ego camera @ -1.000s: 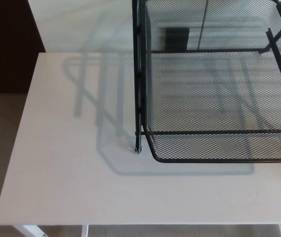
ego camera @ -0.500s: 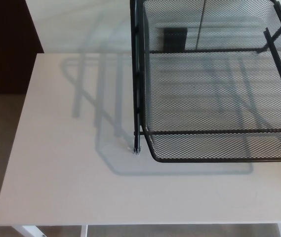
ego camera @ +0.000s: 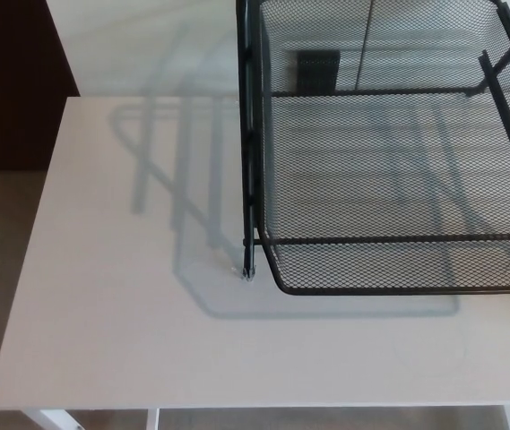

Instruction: The robot walks towards a desk on which a file tray is kept in the middle and a stapler is kept to its right. The robot lifts the stapler using its right hand and places it on the file tray.

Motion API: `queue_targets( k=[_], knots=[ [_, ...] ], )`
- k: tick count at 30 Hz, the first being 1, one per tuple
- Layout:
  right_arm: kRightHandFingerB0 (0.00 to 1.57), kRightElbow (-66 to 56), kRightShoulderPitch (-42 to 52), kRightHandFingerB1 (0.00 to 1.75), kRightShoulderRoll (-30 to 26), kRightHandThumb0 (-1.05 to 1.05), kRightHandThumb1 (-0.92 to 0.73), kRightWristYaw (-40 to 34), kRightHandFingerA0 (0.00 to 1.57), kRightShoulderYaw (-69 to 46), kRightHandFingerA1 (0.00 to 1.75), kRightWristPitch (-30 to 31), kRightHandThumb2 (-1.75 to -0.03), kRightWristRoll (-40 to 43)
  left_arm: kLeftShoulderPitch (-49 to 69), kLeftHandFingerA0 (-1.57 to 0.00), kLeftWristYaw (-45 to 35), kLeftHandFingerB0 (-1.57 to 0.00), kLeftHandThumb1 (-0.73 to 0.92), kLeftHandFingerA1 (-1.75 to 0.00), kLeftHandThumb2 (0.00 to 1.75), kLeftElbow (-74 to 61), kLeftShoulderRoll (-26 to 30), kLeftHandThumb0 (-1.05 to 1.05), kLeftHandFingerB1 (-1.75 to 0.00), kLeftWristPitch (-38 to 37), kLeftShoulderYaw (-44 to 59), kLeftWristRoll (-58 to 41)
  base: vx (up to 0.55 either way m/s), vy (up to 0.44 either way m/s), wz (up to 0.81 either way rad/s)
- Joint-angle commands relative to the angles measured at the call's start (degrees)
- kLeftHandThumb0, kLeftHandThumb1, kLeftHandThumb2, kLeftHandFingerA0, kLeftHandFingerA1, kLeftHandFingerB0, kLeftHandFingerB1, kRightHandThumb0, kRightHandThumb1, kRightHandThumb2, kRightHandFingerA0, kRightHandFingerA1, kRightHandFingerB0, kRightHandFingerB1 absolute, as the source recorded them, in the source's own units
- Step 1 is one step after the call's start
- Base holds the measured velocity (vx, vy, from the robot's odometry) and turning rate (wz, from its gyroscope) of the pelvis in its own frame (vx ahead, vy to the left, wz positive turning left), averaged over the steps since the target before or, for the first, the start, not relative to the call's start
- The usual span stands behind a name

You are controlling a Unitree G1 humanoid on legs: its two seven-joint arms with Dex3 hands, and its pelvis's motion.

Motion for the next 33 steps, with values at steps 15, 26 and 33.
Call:
queue_targets(
  k=[15, 26, 33],
  knots=[
    [0.74, 1.2, 13.9, 1.52, 2.1, -0.30, -0.65, -28.8, 0.98, -18.4, 1.75, -4.4, -0.67, 4.7, 2.1, -0.10, 0.6, 0.00, 0.74, -0.52, 1.08, 0.3, 2.0, -0.84, -0.30, -1.9, -0.2, 0.7, 0.00, 0.000, 0.00],
    [0.87, -1.3, 13.7, 1.19, -3.8, -0.41, -0.42, -29.0, 1.21, -27.7, 1.38, -5.9, -0.86, 0.8, 2.2, -0.16, 1.1, -0.03, 0.90, -0.44, 0.70, -0.4, 1.9, -0.77, -0.27, -1.2, 0.0, 0.4, 0.00, 0.000, 0.00],
    [0.88, -9.2, 13.2, 0.92, -8.3, -0.51, -0.65, -21.8, 1.00, -36.7, 1.63, -3.5, -0.62, 1.9, 2.6, -0.15, 0.8, 0.00, 0.72, -0.55, 1.08, -0.5, 2.0, -0.81, -0.31, -1.5, 0.4, 0.3, 0.00, 0.000, 0.00]
  ],
)
